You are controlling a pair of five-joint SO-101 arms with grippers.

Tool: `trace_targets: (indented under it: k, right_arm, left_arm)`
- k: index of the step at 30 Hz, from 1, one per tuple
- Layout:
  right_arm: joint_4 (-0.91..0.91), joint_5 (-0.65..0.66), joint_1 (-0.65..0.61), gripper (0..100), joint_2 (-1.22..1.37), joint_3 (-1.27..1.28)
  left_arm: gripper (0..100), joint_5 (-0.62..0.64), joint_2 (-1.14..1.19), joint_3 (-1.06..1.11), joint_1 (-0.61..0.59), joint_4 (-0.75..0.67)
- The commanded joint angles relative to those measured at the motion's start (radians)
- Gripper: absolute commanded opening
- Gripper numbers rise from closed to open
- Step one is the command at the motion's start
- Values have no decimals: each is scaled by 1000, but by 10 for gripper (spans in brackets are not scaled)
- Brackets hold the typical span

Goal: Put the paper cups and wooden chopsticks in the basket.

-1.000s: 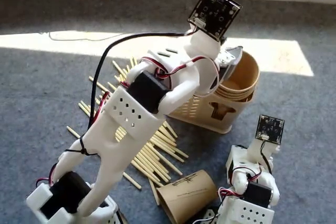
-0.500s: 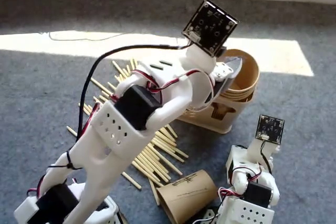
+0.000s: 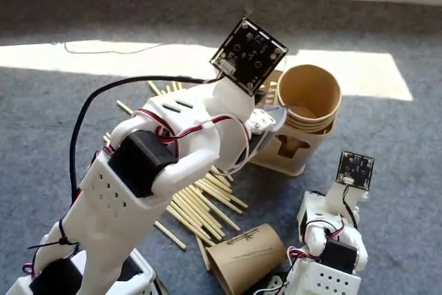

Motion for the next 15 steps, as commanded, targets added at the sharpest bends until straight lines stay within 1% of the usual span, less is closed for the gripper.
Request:
trace_targets:
  k: [1, 2, 5, 8, 15]
  right_arm:
    - [-28, -5, 8, 19, -7, 108]
    - [-28, -5, 8, 19, -7, 108]
    - [-28, -5, 8, 19, -7, 108]
    - [-28, -5, 8, 19, -7, 108]
    - [-28, -5, 8, 19, -7, 108]
  left_arm:
    - [137, 0, -50, -10, -59, 69]
    - [137, -6, -56, -10, -65, 84]
    - [137, -81, -71, -8, -68, 138]
    - [137, -100, -76, 12, -68, 181]
    - [137, -196, -77, 174, -70, 198]
